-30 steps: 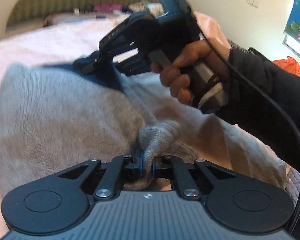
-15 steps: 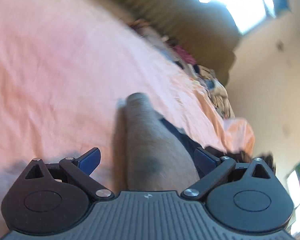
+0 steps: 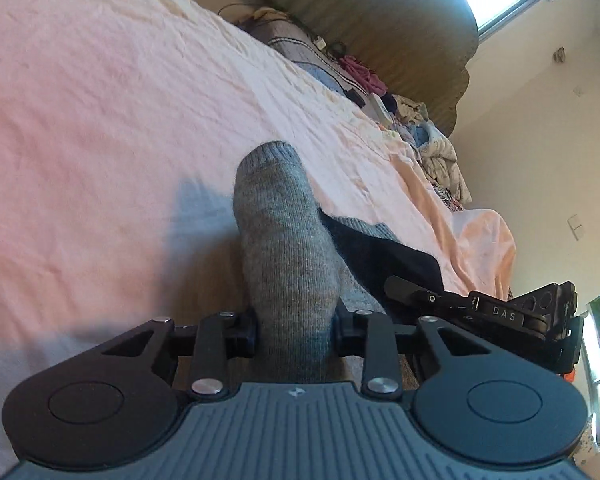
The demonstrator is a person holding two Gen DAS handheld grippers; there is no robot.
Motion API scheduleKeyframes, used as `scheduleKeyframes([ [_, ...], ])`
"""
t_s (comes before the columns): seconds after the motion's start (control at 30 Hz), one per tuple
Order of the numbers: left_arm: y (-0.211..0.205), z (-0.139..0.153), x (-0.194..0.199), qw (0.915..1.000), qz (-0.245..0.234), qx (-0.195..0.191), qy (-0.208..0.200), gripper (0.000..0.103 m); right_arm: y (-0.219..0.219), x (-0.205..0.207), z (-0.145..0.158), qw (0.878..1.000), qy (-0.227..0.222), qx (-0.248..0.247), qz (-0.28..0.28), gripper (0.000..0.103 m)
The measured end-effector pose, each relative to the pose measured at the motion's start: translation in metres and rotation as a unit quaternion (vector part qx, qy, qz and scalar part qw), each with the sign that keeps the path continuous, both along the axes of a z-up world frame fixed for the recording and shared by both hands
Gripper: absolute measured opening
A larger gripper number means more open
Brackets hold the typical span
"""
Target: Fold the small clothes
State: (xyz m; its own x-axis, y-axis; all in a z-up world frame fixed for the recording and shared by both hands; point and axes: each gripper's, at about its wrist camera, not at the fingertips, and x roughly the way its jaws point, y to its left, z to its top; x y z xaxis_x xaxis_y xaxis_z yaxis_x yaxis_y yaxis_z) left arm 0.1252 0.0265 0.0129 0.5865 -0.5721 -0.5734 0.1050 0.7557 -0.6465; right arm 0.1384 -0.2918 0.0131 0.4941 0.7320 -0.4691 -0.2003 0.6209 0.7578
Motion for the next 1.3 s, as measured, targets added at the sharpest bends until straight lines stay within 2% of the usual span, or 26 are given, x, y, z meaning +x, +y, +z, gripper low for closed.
scheduleKeyframes([
  [0.1, 0.024, 0.012, 0.024, 0.9989, 0.024, 0.037, -0.014, 0.034, 0.026, 0.024, -0.002, 1.0, -0.001, 0.014, -0.012, 0.03],
  [0.13, 0.027, 0.011, 0.034, 0.9982, 0.02, 0.054, -0.016, 0.039, 0.036, 0.032, -0.003, 1.0, -0.001, 0.015, -0.024, 0.033],
  [0.2, 0.039, 0.005, 0.039, 0.9954, 0.045, 0.084, 0.014, 0.051, 0.051, 0.041, -0.009, 0.999, 0.012, -0.011, -0.051, 0.051],
  [0.23, 0.046, 0.002, 0.034, 0.9944, 0.061, 0.082, 0.028, 0.062, 0.054, 0.041, -0.011, 0.998, 0.025, -0.023, -0.056, 0.072],
  [0.27, 0.055, 0.001, 0.02, 0.9955, 0.066, 0.063, 0.026, 0.073, 0.056, 0.035, -0.012, 0.998, 0.028, -0.026, -0.049, 0.082],
  [0.33, 0.062, -0.005, -0.006, 0.9982, 0.046, 0.035, 0.018, 0.08, 0.052, 0.015, -0.011, 1.0, 0.018, -0.019, -0.018, 0.086],
  [0.43, 0.066, -0.021, -0.045, 0.9989, 0.018, -0.006, 0.043, 0.08, 0.034, -0.024, -0.013, 0.999, 0.024, -0.026, 0.008, 0.087],
  [0.5, 0.065, -0.025, -0.068, 0.9992, 0.013, -0.023, 0.028, 0.08, 0.023, -0.05, -0.015, 0.999, 0.03, -0.015, 0.021, 0.087],
  [0.6, 0.053, -0.032, -0.081, 0.997, -0.003, -0.065, 0.042, 0.079, 0.027, -0.084, -0.014, 0.998, 0.033, -0.017, 0.051, 0.085],
  [0.63, 0.047, -0.032, -0.084, 0.9962, -0.016, -0.071, 0.047, 0.073, 0.032, -0.093, -0.012, 0.997, 0.024, -0.028, 0.062, 0.083],
  [0.67, 0.041, -0.034, -0.085, 0.9959, -0.03, -0.067, 0.053, 0.051, 0.038, -0.103, -0.01, 0.996, 0.011, -0.045, 0.075, 0.08],
  [0.7, 0.034, -0.036, -0.085, 0.9958, -0.04, -0.052, 0.063, 0.038, 0.043, -0.111, -0.008, 0.994, -0.002, -0.065, 0.086, 0.074],
  [0.73, 0.031, -0.038, -0.086, 0.9963, -0.041, -0.035, 0.066, 0.019, 0.048, -0.115, -0.008, 0.992, -0.006, -0.084, 0.095, 0.047],
  [0.77, 0.032, -0.037, -0.087, 0.9966, -0.041, -0.028, 0.066, 0.016, 0.05, -0.117, -0.009, 0.99, 0.001, -0.099, 0.1, 0.023],
  [0.83, 0.038, -0.029, -0.092, 0.9968, -0.036, -0.026, 0.066, 0.014, 0.044, -0.124, -0.007, 0.991, -0.001, -0.085, 0.1, 0.023],
  [0.9, 0.041, -0.02, -0.101, 0.998, -0.042, -0.003, 0.047, 0.014, 0.036, -0.133, -0.001, 0.992, -0.012, -0.082, 0.094, 0.023],
  [0.97, 0.043, -0.023, -0.105, 0.9978, -0.04, 0.025, 0.047, 0.014, 0.028, -0.135, -0.007, 0.992, -0.005, -0.087, 0.09, 0.023],
  [1.03, 0.047, -0.028, -0.112, 0.9983, -0.037, 0.028, 0.036, 0.016, 0.024, -0.134, -0.014, 0.993, -0.004, -0.081, 0.086, 0.018],
  [1.1, 0.047, -0.017, -0.122, 0.998, -0.04, 0.046, 0.019, 0.022, 0.019, -0.127, -0.01, 0.995, 0.015, -0.062, 0.076, 0.033],
  [1.13, 0.044, -0.008, -0.13, 0.9966, -0.044, 0.069, 0.0, 0.031, 0.015, -0.123, -0.001, 0.996, 0.008, -0.06, 0.063, 0.052],
  [1.17, 0.041, 0.002, -0.136, 0.9939, -0.049, 0.094, -0.027, 0.046, 0.011, -0.118, 0.009, 0.997, -0.014, -0.056, 0.042, 0.069],
  [1.2, 0.036, 0.015, -0.142, 0.9895, -0.053, 0.118, -0.064, 0.057, 0.006, -0.113, 0.02, 0.998, -0.036, -0.051, 0.024, 0.074],
  [1.23, 0.03, 0.025, -0.148, 0.9838, -0.054, 0.136, -0.103, 0.079, 0.004, -0.105, 0.028, 0.998, -0.047, -0.045, 0.014, 0.075],
  [1.27, 0.024, 0.033, -0.153, 0.9775, -0.054, 0.149, -0.139, 0.09, 0.004, -0.094, 0.035, 0.998, -0.051, -0.043, 0.003, 0.074],
  [1.3, 0.017, 0.038, -0.154, 0.9715, -0.055, 0.16, -0.166, 0.09, 0.007, -0.081, 0.039, 0.998, -0.051, -0.044, -0.004, 0.074],
])
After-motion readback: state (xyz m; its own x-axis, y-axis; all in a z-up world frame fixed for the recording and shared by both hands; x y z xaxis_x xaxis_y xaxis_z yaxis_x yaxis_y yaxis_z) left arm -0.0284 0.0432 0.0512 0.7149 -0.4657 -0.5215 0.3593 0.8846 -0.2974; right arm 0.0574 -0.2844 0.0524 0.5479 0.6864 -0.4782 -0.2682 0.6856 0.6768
